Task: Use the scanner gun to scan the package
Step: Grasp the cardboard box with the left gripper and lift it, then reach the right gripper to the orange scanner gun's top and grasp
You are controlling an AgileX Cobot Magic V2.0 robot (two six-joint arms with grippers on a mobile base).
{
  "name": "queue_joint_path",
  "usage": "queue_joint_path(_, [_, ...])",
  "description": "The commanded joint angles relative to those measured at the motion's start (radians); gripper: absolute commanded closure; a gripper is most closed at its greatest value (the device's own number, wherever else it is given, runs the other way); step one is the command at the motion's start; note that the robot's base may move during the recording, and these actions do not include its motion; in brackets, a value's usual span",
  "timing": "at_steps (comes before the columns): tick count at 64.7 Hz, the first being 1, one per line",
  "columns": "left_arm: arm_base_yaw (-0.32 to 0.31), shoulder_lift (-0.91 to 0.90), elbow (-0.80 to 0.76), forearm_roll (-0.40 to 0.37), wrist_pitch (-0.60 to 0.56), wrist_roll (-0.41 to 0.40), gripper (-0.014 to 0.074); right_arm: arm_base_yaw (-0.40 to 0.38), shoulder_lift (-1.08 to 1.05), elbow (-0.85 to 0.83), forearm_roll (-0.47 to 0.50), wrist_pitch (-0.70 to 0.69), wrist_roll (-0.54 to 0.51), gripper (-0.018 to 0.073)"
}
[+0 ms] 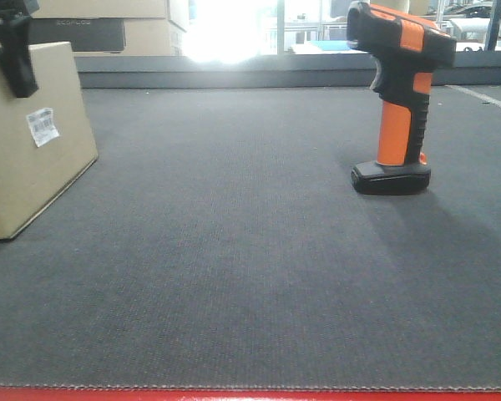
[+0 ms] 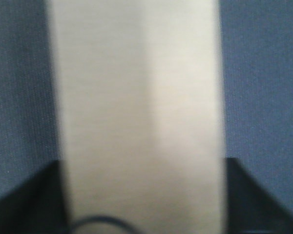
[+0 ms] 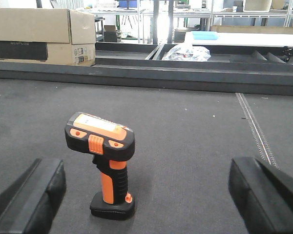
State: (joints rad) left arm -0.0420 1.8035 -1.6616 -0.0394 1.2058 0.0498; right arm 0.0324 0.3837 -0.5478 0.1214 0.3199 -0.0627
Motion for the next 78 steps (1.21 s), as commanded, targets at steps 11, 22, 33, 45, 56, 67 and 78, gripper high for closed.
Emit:
queue_joint_path(11, [-0.004,-0.004,-0.008,-0.004,0.015,0.002,0.0707,0.002,0.006,-0.006,-0.003,-0.013,-0.005,-0.0010])
queue_joint_path(22, [-0.004,-0.004,-0.047,-0.023,0.015,0.002,0.0707,0.002,0.006,-0.006,-0.003,-0.011,-0.005,-0.0010])
queue_joint_path(33, [0.012,-0.061,-0.067,-0.218,0.015,0.004,0.0707,0.044,0.006,-0.006,-0.003,0.019,-0.005,-0.0010])
queue_joint_path(45, [0.045,-0.090,-0.067,-0.491,0.015,0.037,0.0707,0.114,0.006,-0.006,-0.003,0.030,-0.005,-0.0010])
queue_joint_path(56, [0.047,-0.090,-0.067,-0.590,0.015,0.043,0.0707,0.177,0.010,0.034,0.034,0.056,-0.005,-0.0010])
queue_joint_path(67, [0.047,-0.090,-0.067,-0.590,0.015,0.043,0.0707,0.230,0.060,0.119,0.073,0.023,-0.005,-0.0010])
queue_joint_path(78, [0.047,-0.090,-0.067,-0.590,0.015,0.043,0.0707,0.268,0.181,0.189,0.073,-0.201,-0.005,-0.0010])
